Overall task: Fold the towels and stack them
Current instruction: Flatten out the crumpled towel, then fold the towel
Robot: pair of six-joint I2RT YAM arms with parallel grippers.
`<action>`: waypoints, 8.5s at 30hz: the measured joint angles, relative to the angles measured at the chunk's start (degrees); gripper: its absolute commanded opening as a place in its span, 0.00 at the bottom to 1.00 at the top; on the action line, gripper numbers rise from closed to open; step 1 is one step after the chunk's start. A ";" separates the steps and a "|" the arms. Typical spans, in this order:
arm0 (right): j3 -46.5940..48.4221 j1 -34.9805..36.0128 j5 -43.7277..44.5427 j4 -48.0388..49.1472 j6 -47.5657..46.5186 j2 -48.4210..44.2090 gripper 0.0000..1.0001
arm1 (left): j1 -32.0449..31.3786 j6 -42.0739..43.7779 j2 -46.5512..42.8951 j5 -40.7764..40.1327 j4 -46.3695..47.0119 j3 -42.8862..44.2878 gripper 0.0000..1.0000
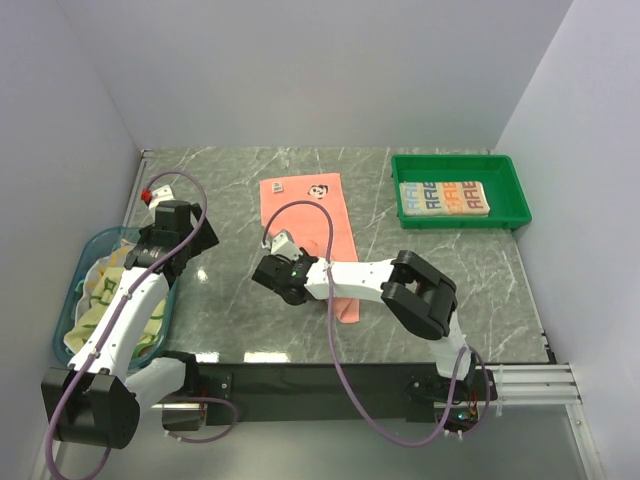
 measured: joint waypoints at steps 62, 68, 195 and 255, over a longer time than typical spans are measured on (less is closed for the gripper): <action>-38.56 -11.04 -36.79 16.55 15.69 -31.10 0.47 | -34.42 -21.86 16.79 19.37 8.33 -9.84 0.69; -42.27 -11.04 -38.62 17.00 17.73 -35.08 0.47 | -38.73 -25.90 17.42 19.37 8.41 -11.76 0.64; 32.87 -38.01 -48.30 1.86 -20.79 20.55 0.00 | -9.53 2.60 42.86 9.11 -2.73 27.98 0.93; 25.00 -38.14 -45.31 12.24 -20.15 16.33 0.00 | -10.84 7.39 68.46 3.19 -7.34 60.00 0.01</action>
